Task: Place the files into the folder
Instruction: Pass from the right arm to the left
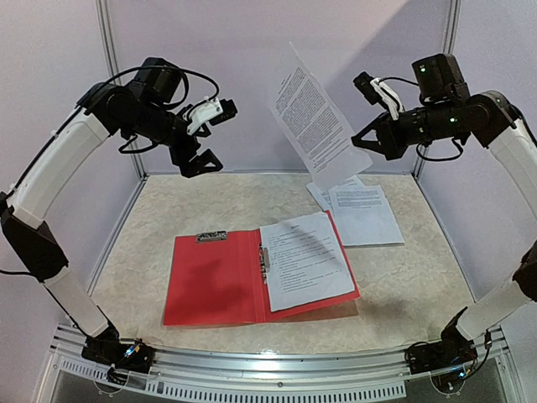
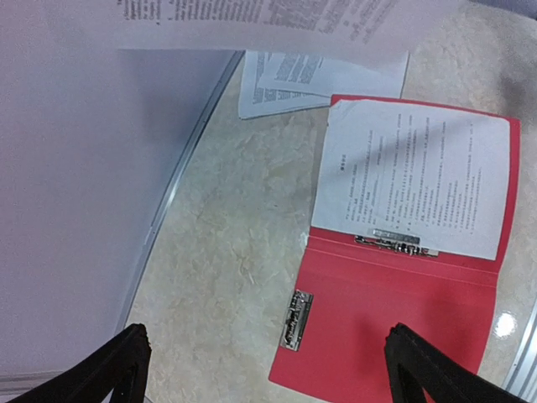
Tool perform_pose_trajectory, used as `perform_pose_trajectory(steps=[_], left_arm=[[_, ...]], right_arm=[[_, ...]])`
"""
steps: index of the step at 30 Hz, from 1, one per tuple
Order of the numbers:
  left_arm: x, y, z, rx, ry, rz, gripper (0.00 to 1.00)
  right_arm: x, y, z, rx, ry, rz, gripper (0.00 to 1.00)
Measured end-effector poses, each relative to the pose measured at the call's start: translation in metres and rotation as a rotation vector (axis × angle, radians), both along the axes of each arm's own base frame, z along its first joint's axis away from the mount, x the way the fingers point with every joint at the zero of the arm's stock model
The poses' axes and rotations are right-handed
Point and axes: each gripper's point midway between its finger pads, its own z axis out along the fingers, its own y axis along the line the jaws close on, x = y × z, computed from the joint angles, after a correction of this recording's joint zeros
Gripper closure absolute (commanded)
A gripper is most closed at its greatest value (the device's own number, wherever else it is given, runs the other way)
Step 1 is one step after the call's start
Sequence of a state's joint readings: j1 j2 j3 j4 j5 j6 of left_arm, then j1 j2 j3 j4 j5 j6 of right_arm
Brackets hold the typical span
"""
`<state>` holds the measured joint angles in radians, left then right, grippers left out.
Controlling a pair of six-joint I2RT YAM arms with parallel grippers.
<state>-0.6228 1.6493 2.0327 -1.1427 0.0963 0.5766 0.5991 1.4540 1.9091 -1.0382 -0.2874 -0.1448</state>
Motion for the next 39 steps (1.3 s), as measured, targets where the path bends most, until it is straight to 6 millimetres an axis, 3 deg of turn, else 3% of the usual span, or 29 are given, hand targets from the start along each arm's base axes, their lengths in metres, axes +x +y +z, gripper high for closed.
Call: perform_pose_trajectory(steps=[6, 9, 11, 14, 17, 21, 24, 29, 34, 39], left_arm=[[0.003, -0.002, 0.052, -0.063, -0.126, -0.015, 0.00], [-0.004, -0.004, 0.082, -0.114, -0.190, -0.057, 0.00], [-0.009, -0.008, 0.090, -0.134, -0.204, -0.093, 0.00], [-0.011, -0.015, 0.084, -0.133, -0.186, -0.133, 0.00], [-0.008, -0.024, 0.065, -0.112, -0.143, -0.160, 0.00], [-0.007, -0.034, 0.041, -0.095, -0.075, -0.195, 0.00], [-0.011, -0.037, 0.036, -0.091, -0.051, -0.218, 0.00], [-0.016, -0.039, 0.029, -0.087, -0.030, -0.251, 0.00], [-0.019, -0.040, 0.007, -0.058, 0.025, -0.275, 0.00], [-0.021, -0.041, 0.005, -0.052, 0.027, -0.290, 0.00]], right_arm=[[-0.044, 0.009, 0.030, 0.145, -0.018, 0.169, 1.00], [-0.059, 0.012, 0.038, 0.178, -0.014, 0.236, 1.00], [-0.066, 0.014, 0.038, 0.188, -0.008, 0.281, 1.00], [-0.079, 0.018, 0.035, 0.185, 0.012, 0.345, 1.00], [-0.096, 0.023, 0.027, 0.158, 0.051, 0.420, 1.00], [-0.117, 0.041, 0.020, 0.096, 0.090, 0.533, 1.00], [-0.128, 0.053, 0.007, 0.048, 0.119, 0.598, 1.00], [-0.137, 0.057, -0.007, 0.001, 0.145, 0.647, 1.00], [-0.144, 0.058, -0.007, -0.013, 0.120, 0.685, 1.00], [-0.148, 0.059, -0.004, -0.016, 0.086, 0.715, 1.00]])
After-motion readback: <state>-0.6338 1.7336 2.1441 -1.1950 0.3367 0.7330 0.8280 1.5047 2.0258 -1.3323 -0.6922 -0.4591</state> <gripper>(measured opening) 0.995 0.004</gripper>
